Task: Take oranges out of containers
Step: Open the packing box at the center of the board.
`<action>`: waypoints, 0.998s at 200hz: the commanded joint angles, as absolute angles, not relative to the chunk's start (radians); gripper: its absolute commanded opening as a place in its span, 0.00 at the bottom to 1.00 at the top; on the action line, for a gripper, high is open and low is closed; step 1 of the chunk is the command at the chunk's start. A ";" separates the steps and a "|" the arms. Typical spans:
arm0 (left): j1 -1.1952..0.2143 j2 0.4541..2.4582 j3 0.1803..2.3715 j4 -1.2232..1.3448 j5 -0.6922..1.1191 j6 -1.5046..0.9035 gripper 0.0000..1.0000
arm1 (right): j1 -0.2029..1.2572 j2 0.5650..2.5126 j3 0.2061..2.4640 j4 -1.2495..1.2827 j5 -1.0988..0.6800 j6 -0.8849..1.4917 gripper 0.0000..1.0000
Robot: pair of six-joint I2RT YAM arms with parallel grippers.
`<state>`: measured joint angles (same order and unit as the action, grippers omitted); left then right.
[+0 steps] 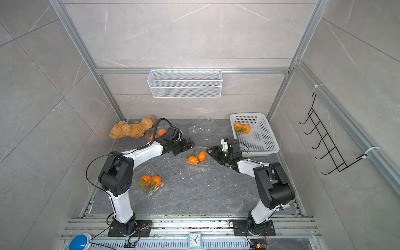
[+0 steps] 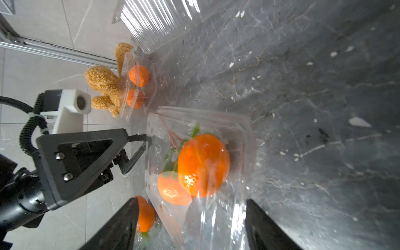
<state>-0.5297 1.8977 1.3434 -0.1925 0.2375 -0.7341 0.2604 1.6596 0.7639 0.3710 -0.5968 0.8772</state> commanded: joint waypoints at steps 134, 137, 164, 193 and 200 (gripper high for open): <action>-0.529 1.941 1.298 -0.024 0.367 -0.828 0.99 | 0.225 1.712 0.661 0.682 -0.718 1.038 0.52; -0.529 1.942 1.298 -0.024 0.367 -0.828 1.00 | 0.226 1.713 0.659 0.689 -0.719 1.042 0.51; -0.529 1.942 1.293 -0.025 0.367 -0.828 1.00 | 0.223 1.714 0.639 0.736 -0.730 1.062 0.48; -0.529 1.944 1.286 -0.025 0.364 -0.828 1.00 | 0.213 1.721 0.622 0.779 -0.748 1.094 0.46; -0.529 1.946 1.285 -0.024 0.364 -0.831 0.99 | 0.212 1.725 0.618 0.793 -0.751 1.102 0.46</action>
<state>-0.5228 1.9244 1.2961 -0.0467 0.3199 -0.8116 0.2169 1.7103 0.6395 0.7082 -0.7097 1.0588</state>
